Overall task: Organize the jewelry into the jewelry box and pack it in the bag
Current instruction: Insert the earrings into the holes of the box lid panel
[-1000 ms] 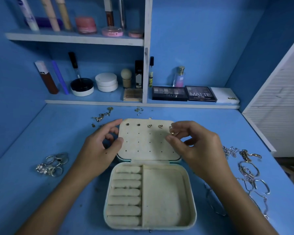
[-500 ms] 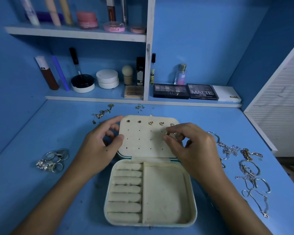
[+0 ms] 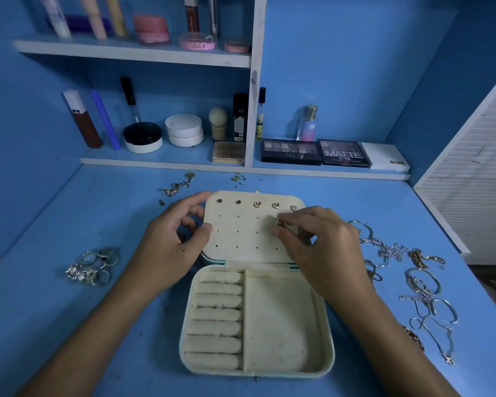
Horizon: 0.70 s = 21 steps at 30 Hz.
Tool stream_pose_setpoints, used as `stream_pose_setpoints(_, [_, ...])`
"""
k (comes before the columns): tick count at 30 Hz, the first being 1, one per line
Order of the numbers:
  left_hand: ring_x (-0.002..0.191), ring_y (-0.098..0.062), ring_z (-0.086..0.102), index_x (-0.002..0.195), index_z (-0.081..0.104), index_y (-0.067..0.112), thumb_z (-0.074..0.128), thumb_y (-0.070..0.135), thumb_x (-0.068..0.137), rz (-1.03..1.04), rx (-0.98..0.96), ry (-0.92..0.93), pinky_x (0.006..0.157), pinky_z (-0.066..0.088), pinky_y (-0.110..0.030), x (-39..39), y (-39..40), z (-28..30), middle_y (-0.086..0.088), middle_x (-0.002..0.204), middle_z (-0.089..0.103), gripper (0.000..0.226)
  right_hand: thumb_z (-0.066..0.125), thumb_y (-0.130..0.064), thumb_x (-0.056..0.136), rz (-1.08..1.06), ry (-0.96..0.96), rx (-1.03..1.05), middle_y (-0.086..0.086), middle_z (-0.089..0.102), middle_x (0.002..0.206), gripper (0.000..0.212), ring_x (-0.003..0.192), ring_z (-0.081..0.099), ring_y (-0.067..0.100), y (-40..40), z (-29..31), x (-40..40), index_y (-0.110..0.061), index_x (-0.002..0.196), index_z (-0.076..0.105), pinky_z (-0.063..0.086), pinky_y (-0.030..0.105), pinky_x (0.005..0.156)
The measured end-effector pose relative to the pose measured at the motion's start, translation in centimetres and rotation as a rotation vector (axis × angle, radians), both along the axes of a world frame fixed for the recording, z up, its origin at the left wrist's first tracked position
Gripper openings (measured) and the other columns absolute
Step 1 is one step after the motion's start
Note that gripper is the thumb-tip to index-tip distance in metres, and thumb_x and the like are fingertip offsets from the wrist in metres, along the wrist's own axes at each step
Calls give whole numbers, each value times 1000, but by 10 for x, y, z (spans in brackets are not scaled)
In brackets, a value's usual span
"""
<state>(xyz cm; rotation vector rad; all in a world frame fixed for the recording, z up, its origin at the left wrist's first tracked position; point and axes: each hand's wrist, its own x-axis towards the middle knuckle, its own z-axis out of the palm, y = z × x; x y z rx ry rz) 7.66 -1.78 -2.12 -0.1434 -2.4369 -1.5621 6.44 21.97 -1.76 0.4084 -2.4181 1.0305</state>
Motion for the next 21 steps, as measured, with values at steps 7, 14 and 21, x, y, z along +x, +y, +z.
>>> stream_pose_setpoints(7, [82, -6, 58, 127, 57, 35, 64, 4, 91, -1, 8, 5, 74, 45, -10, -1, 0, -1, 20, 97, 61, 49, 82, -29, 81, -25, -11, -18, -15, 63, 80, 16, 71, 58, 12, -2, -1, -2, -23, 97, 80, 44, 17, 67])
stream_pose_setpoints(14, [82, -8, 58, 130, 58, 30, 64, 4, 91, -3, -10, 7, 73, 45, -11, -2, -2, -4, 20, 97, 62, 48, 82, -31, 81, -10, -4, -16, -17, 58, 81, 19, 71, 58, 11, -4, -1, -4, -24, 99, 80, 54, 35, 68])
stream_pose_setpoints(21, [84, -8, 58, 126, 56, 40, 59, 29, 79, -4, -5, -9, 73, 46, -11, -3, -1, -3, 20, 99, 62, 48, 84, -25, 79, -25, 56, -18, -17, 60, 73, 22, 67, 58, 7, -4, 4, 1, -22, 99, 75, 52, 32, 65])
